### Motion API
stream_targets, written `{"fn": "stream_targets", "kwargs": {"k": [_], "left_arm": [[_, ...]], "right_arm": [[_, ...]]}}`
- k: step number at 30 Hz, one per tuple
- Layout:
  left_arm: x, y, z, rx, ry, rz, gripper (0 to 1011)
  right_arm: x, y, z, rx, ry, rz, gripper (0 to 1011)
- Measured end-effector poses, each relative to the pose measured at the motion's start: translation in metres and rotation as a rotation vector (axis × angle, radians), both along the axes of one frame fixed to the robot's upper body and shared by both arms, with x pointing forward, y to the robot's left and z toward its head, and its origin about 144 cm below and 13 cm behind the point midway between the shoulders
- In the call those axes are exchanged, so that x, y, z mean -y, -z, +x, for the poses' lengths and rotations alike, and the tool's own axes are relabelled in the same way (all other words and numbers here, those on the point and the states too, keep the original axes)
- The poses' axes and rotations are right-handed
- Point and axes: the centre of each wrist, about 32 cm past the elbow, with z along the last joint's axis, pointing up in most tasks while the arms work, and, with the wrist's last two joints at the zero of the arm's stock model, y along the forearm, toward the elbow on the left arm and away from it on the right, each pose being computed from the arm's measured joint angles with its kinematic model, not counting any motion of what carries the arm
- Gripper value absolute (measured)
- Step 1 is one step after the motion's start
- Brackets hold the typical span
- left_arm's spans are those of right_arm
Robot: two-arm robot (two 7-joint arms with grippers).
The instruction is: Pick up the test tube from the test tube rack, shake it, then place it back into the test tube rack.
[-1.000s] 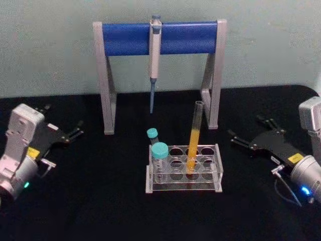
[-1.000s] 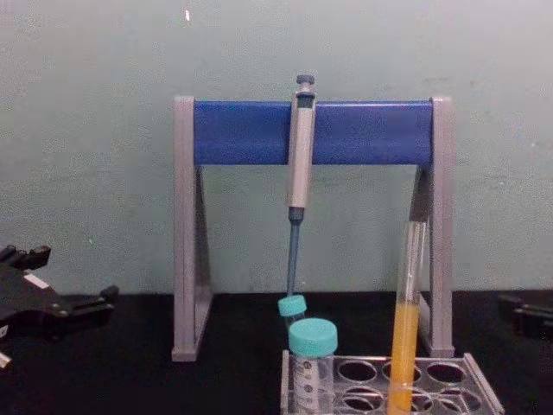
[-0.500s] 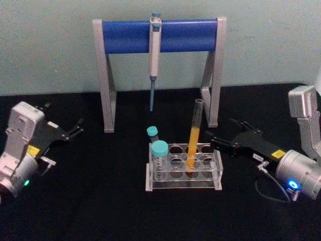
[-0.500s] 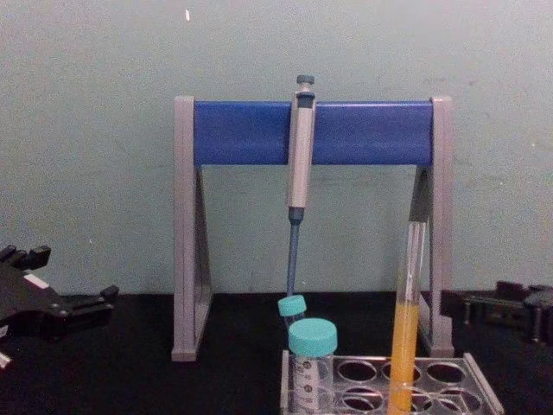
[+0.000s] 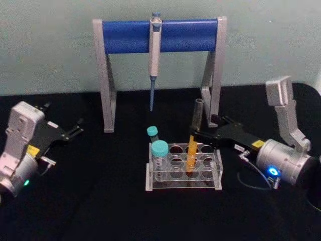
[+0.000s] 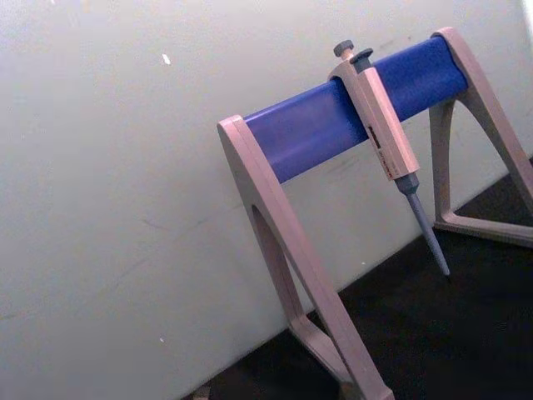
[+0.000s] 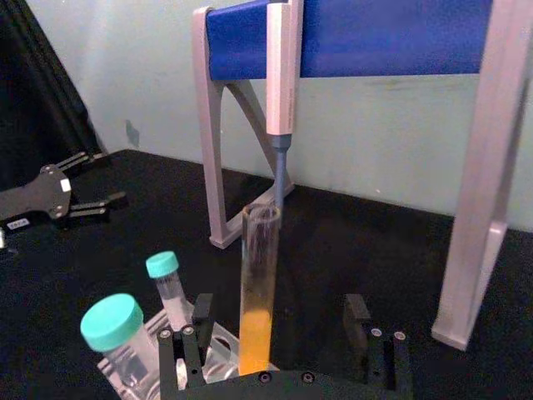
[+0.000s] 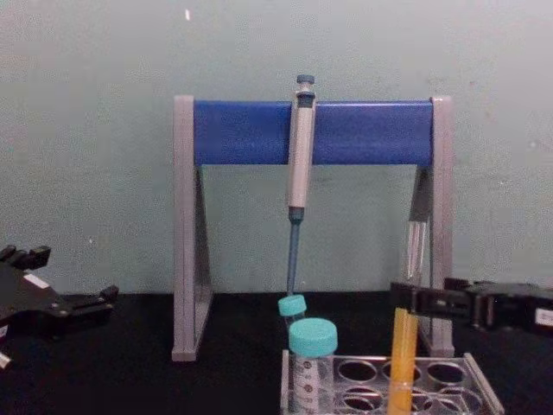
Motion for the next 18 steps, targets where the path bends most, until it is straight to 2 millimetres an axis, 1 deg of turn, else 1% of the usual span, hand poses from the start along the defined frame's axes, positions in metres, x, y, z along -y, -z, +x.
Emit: {"fn": "stream_targets", "kwargs": {"k": [7,18], "left_arm": [[0.0,0.0,0.0,0.0,0.0,0.0,1001],[0.0,0.0,0.0,0.0,0.0,0.0,1001]], "right_arm": [[-0.01,0.003,0.013,-0.013,-0.011,-0.001,1000],[-0.017,0.005,0.018,-0.026,-0.025,-0.02,1000]]}}
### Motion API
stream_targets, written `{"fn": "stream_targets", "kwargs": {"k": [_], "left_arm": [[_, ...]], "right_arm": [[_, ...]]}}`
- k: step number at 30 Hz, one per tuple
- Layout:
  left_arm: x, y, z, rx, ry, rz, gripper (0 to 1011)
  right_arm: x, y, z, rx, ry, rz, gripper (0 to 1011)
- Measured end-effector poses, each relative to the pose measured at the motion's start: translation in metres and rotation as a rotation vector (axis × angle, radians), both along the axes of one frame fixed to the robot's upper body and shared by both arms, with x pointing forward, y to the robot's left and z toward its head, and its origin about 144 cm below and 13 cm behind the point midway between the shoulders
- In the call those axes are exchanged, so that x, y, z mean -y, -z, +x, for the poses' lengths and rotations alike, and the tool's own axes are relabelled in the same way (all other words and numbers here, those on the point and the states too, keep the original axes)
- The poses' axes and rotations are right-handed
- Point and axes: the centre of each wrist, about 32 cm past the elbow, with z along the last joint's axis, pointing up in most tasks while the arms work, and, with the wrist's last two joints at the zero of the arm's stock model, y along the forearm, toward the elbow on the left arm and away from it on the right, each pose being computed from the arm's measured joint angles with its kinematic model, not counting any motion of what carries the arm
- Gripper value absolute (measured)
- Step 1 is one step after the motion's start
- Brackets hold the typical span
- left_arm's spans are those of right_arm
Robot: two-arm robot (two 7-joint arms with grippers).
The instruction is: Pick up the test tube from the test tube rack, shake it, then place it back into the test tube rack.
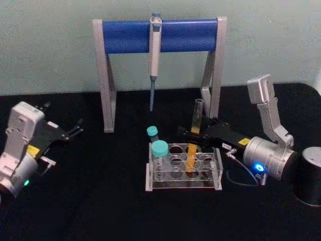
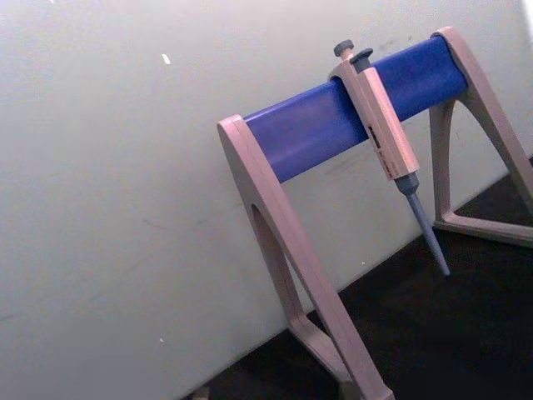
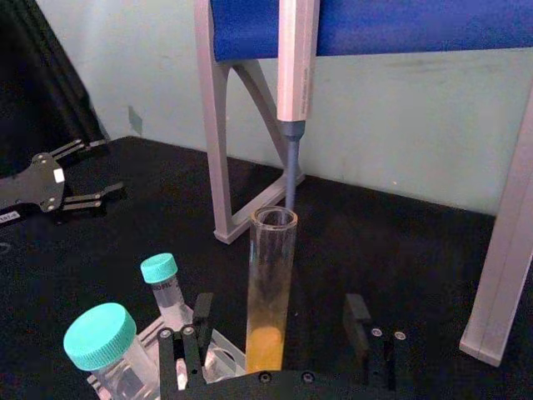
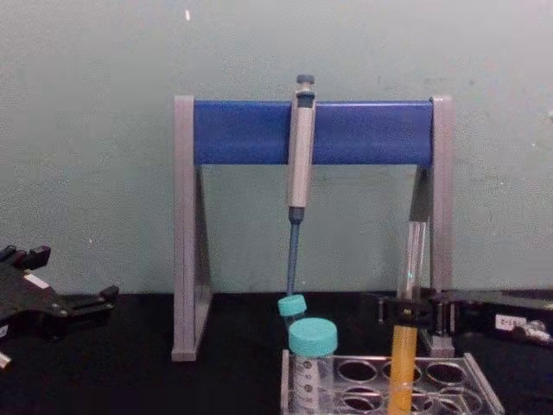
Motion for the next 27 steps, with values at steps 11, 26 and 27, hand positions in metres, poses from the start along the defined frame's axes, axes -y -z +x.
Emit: {"fn": "stream_targets", "kwargs": {"k": [11,26,27], "left_arm": [[0.0,0.0,0.0,0.0,0.0,0.0,1001],[0.0,0.0,0.0,0.0,0.0,0.0,1001],[0.0,0.0,0.0,0.0,0.0,0.0,1001]], "right_arm": [[-0.001,0.0005,0.0006,0.0,-0.002,-0.003,1000],[-0.0004,0.0001,0.0004,0.002,-0.001,-0.003,795],[-0.0004,0.0001,0.0004,0.002,-0.001,-0.003,738]]}}
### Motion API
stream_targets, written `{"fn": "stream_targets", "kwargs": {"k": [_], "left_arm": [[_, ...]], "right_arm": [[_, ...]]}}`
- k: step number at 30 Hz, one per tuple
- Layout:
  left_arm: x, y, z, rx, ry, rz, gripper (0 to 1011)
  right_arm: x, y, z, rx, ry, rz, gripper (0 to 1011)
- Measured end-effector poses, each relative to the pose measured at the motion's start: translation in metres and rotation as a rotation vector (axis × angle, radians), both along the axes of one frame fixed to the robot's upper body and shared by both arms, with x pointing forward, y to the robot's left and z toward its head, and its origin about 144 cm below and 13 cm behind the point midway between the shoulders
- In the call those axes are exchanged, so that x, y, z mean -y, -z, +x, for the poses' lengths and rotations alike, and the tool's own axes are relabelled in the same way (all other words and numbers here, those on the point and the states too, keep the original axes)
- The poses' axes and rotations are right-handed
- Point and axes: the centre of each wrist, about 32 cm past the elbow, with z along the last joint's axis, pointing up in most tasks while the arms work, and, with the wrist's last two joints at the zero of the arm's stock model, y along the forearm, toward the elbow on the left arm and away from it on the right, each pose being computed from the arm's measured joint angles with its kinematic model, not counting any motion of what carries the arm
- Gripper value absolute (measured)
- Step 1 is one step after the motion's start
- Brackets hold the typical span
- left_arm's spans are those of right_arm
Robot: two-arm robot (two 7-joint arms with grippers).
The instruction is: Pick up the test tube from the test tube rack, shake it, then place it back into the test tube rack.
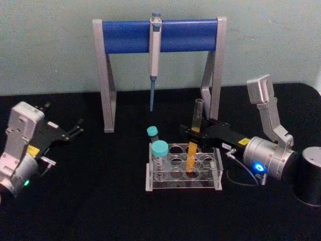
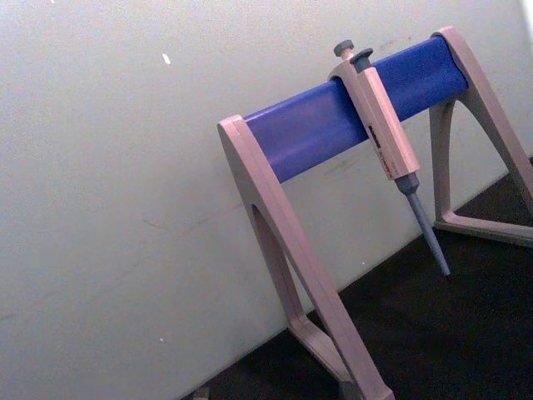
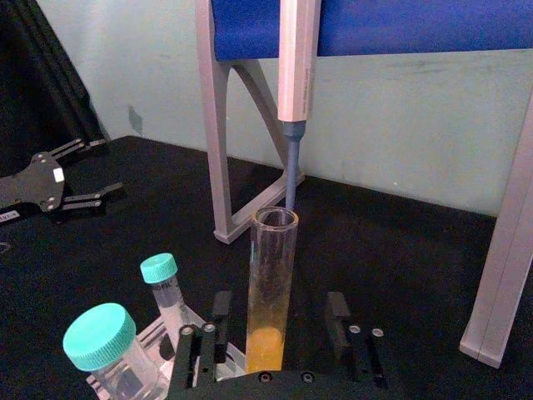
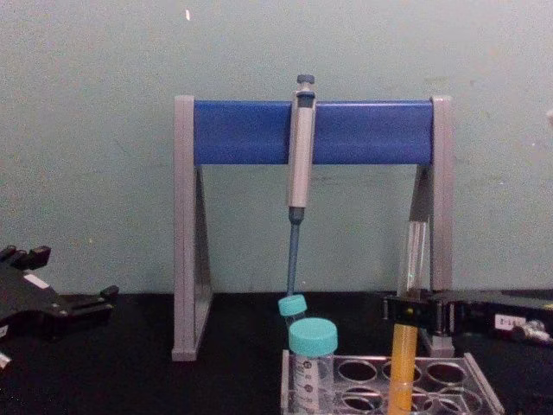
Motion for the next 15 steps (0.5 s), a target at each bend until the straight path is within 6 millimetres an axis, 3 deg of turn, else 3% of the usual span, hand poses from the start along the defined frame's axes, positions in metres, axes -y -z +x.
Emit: {"fn": "stream_targets", "kwargs": {"k": [15], "left_arm": [[0.0,0.0,0.0,0.0,0.0,0.0,1001]], "right_arm": [[0.0,0.0,-0.0002,0.0,0.0,0.0,259]]}}
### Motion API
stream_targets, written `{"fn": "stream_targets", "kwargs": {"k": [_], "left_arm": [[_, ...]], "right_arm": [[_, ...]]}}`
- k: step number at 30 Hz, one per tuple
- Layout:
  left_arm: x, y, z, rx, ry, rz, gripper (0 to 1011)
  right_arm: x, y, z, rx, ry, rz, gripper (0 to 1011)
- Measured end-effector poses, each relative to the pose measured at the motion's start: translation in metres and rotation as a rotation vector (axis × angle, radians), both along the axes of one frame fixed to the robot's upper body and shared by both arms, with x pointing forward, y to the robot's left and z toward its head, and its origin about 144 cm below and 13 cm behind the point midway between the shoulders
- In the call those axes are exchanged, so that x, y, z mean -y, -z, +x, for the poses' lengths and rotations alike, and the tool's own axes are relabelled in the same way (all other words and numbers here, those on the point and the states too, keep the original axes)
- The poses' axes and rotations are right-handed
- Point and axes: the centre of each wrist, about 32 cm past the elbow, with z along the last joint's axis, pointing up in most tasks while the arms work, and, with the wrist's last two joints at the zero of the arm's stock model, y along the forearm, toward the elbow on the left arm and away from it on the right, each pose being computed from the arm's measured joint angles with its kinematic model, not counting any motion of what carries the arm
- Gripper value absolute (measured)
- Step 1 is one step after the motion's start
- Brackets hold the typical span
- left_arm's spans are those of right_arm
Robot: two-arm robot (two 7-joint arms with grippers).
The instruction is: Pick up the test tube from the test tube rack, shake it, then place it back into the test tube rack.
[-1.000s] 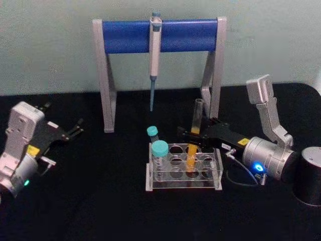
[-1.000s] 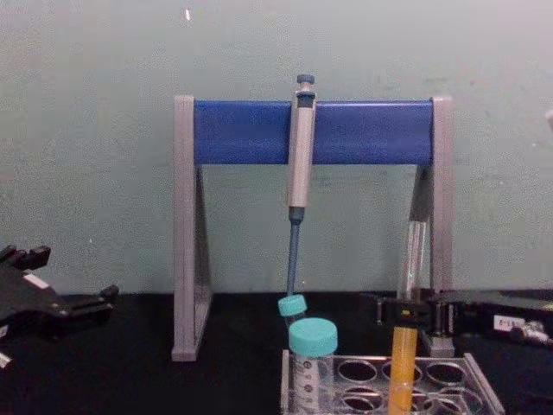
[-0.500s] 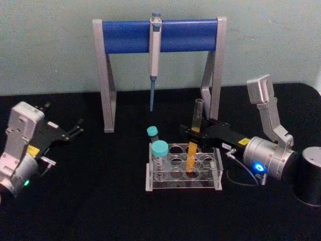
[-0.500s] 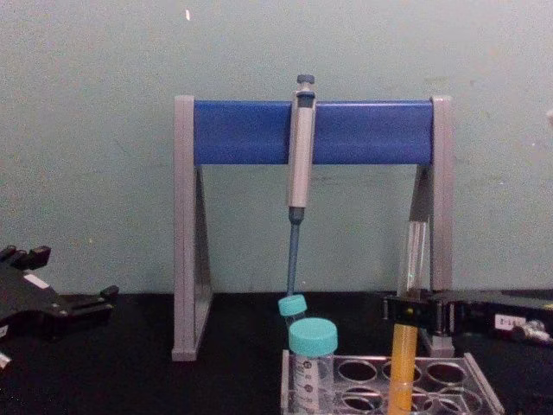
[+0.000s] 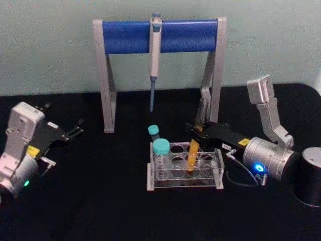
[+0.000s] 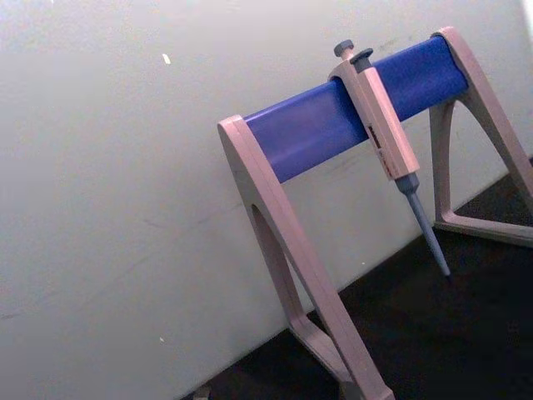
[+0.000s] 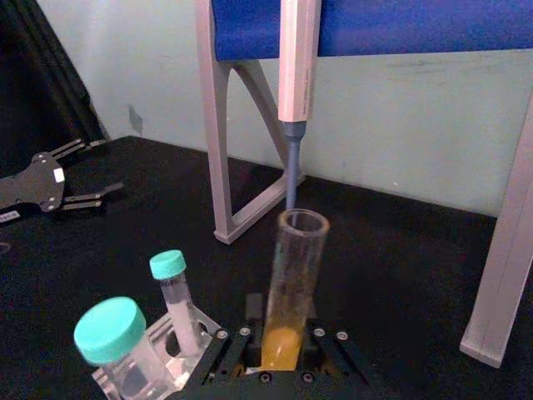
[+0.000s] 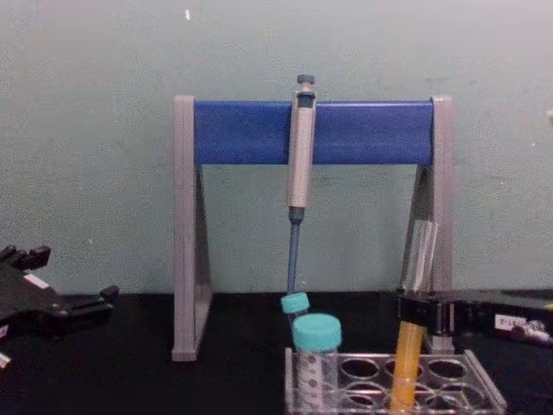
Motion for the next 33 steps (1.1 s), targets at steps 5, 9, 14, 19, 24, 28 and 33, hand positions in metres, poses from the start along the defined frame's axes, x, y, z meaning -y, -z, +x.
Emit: {"fn": "stream_targets", "kwargs": {"k": [5,9,14,19,24,28,33], "left_arm": [[0.0,0.0,0.0,0.0,0.0,0.0,1001],[0.0,0.0,0.0,0.0,0.0,0.0,1001],[0.0,0.0,0.0,0.0,0.0,0.0,1001],[0.0,0.0,0.0,0.0,0.0,0.0,1001],[0.0,0.0,0.0,0.0,0.0,0.0,1001],[0.0,0.0,0.0,0.0,0.0,0.0,1001],[0.0,0.0,0.0,0.0,0.0,0.0,1001]], "right_arm": [[0.0,0.0,0.0,0.0,0.0,0.001,232],[0.0,0.0,0.0,0.0,0.0,0.001,232],[0.0002,0.0003,-0.0003,0.003,-0.002,0.0,232],[-0.0007,-0.0001,-0.0015,0.028,-0.011,-0.012,232],[-0.0018,-0.0015,-0.0035,0.077,-0.023,-0.042,232],[-0.0022,-0.0024,-0.0052,0.109,-0.032,-0.059,230],[-0.0036,-0.0037,-0.008,0.158,-0.049,-0.086,232]]}}
